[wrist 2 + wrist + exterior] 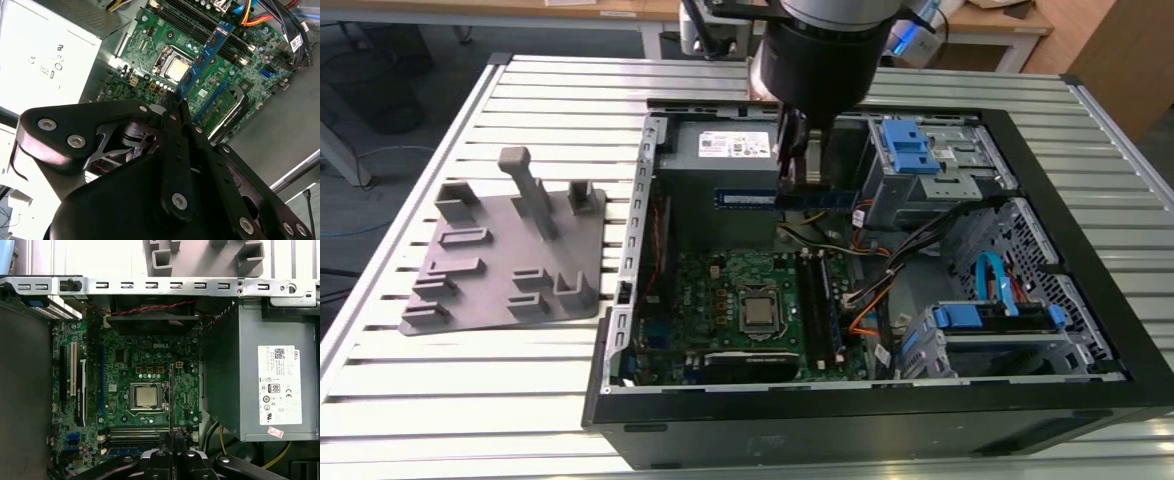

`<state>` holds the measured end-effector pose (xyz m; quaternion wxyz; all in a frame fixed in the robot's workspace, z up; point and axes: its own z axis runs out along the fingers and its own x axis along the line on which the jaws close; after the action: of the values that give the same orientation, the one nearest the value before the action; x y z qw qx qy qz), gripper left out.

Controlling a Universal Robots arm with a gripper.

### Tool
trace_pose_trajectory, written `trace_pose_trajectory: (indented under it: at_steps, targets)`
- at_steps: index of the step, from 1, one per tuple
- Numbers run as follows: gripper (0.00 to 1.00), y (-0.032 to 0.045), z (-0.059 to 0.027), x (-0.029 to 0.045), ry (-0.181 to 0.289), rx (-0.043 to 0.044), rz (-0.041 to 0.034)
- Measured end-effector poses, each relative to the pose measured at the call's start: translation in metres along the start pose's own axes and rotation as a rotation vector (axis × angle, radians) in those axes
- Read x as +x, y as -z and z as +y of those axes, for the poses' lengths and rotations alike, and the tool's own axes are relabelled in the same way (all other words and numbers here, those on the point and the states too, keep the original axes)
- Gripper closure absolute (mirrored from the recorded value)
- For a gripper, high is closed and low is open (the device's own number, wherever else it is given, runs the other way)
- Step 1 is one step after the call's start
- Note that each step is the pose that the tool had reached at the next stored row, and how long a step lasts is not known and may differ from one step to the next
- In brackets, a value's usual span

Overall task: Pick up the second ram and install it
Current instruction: 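Pick up the second ram and move it above second insertion slot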

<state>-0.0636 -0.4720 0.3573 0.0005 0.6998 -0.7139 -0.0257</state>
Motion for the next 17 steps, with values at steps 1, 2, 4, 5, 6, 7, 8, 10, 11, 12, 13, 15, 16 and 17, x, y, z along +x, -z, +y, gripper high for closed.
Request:
trace_pose_trajectory:
  at_steps: [1, 2, 4, 5, 6, 7, 8, 10, 11, 12, 13, 15, 16, 17]
  targets:
    - [0.86, -0.0011, -0.0001, 0.0001, 0.0, 0.0, 0.0001]
    - [0.86, -0.0023, -0.0001, 0.0001, 0.0, 0.0, 0.0]
    - [0.86, -0.0045, -0.0002, 0.0002, 0.0, 0.0, 0.0]
    - [0.86, -0.0055, -0.0002, 0.0003, 0.0, 0.0, 0.0]
    - [0.86, -0.0065, -0.0003, 0.0003, 0.0, 0.0, 0.0]
    - [0.86, -0.0076, -0.0003, 0.0004, 0.0, 0.0, 0.0]
    - [0.86, -0.0087, -0.0003, 0.0004, 0.0, 0.0, -0.0001]
    - [0.86, -0.0109, -0.0004, 0.0005, 0.0, 0.0, -0.0001]
    - [0.86, -0.0122, -0.0005, 0.0006, 0.0, 0.0, 0.0]
    - [0.86, -0.0133, -0.0005, 0.0007, 0.0, 0.0, 0.0]
    - [0.86, -0.0144, -0.0006, 0.0007, 0.0, 0.0, 0.0]
    - [0.86, -0.0168, -0.0006, 0.0008, 0.0, 0.0, 0.0]
    - [0.86, -0.018, -0.0007, 0.0009, 0.0, 0.0, 0.0]
    - [0.86, -0.0192, -0.0007, 0.001, 0.0, 0.0, 0.0]
